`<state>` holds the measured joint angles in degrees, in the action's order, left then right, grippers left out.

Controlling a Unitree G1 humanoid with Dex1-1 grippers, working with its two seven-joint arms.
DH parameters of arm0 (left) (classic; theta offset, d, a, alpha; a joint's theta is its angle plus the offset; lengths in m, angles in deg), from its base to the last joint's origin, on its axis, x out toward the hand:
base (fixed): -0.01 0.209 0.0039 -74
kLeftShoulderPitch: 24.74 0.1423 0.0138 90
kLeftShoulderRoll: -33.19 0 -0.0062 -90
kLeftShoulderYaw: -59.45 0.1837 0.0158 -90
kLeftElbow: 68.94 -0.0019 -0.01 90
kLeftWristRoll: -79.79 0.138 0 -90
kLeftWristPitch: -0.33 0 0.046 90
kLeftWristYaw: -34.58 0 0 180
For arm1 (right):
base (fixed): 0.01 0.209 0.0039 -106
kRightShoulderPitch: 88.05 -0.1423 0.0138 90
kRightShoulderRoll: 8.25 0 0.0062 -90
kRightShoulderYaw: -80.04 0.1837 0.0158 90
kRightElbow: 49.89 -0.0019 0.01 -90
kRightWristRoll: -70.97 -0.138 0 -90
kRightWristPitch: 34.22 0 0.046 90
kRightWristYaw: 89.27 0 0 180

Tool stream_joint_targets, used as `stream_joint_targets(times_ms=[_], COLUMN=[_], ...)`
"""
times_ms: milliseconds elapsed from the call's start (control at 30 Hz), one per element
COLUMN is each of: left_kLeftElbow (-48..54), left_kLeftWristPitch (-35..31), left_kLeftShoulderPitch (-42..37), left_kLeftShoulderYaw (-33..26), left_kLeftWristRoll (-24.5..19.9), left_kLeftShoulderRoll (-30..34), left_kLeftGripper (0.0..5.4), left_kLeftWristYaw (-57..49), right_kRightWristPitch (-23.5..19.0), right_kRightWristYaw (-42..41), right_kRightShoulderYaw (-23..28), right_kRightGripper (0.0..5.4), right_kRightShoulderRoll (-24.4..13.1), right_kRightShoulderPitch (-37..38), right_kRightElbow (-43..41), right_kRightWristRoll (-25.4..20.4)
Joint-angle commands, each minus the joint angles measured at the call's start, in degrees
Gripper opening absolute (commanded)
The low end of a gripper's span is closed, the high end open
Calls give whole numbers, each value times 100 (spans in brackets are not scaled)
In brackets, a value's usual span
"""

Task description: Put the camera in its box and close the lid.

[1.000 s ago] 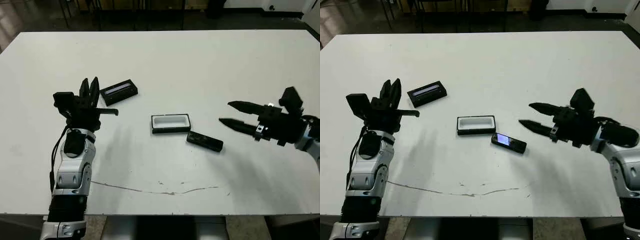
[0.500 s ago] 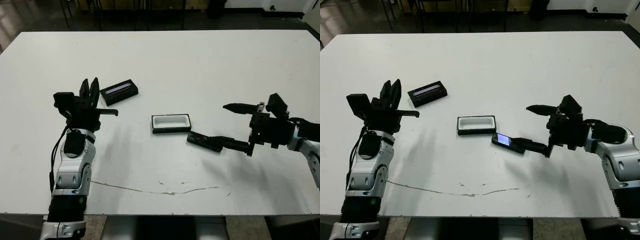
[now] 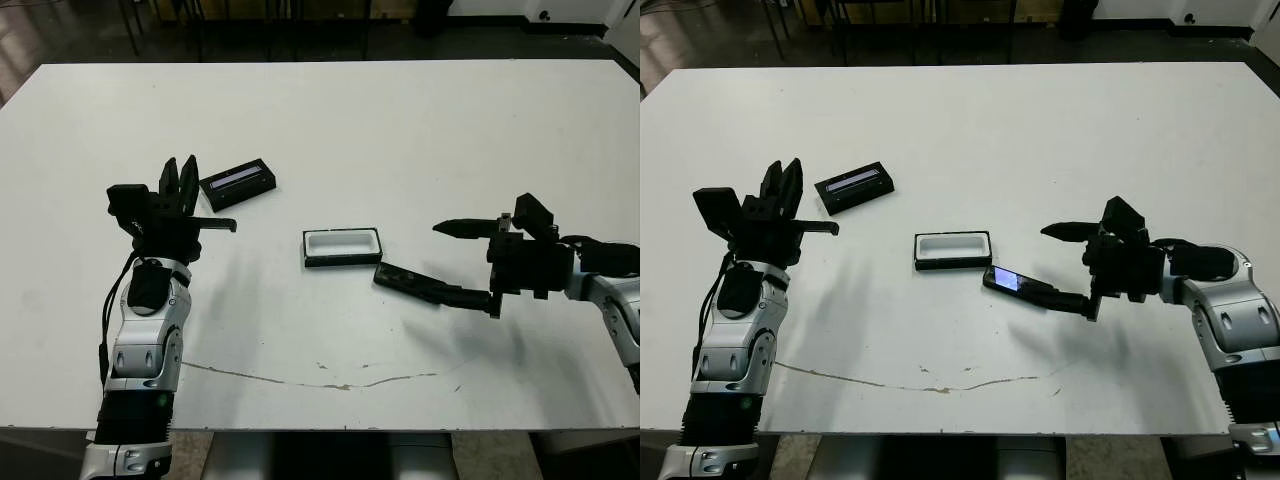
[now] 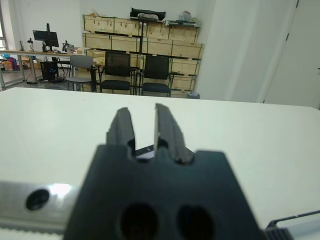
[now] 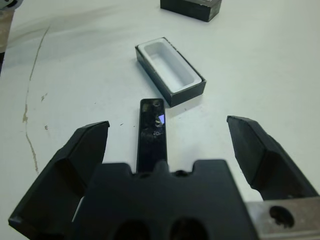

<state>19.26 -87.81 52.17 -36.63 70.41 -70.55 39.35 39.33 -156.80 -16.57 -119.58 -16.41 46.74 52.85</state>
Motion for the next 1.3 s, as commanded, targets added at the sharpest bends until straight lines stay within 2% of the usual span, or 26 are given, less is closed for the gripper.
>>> stream_joint_targets(times_ms=[33, 167, 833, 933, 1067, 1200, 1300], left_kLeftElbow=[-80, -49, -21, -36, -65, -39, -26], left_kLeftWristPitch=[-102, -157, -174, -156, -100, -150, -165], left_kLeftShoulderPitch=[69, 61, 82, 86, 89, 99, 101], left_kLeftShoulderYaw=[-28, -34, -22, -23, -17, -20, -17], left_kLeftWristRoll=[33, 16, 54, 50, 74, 61, 84], left_kLeftShoulderRoll=[67, 64, 32, 31, 43, 37, 36], left_kLeftGripper=[0, 0, 0, 0, 0, 0, 0], left_kLeftWristYaw=[-2, -12, -41, -31, -22, -31, -60], right_kRightWristPitch=[-70, 100, 267, -2, -155, -208, -57], right_kRightWristYaw=[-10, 17, 534, 732, 920, 877, 783], right_kRightShoulderYaw=[-71, -105, -184, -110, -61, -85, -133], right_kRightGripper=[539, 539, 539, 505, 409, 325, 258], right_kRightShoulderRoll=[-11, 43, 174, 212, 239, 234, 231], right_kRightShoulderPitch=[101, 177, 508, 569, 630, 582, 518], right_kRightElbow=[9, 92, 115, -42, -218, -229, -173], right_kRightWristRoll=[58, 130, 506, 437, 410, 372, 399])
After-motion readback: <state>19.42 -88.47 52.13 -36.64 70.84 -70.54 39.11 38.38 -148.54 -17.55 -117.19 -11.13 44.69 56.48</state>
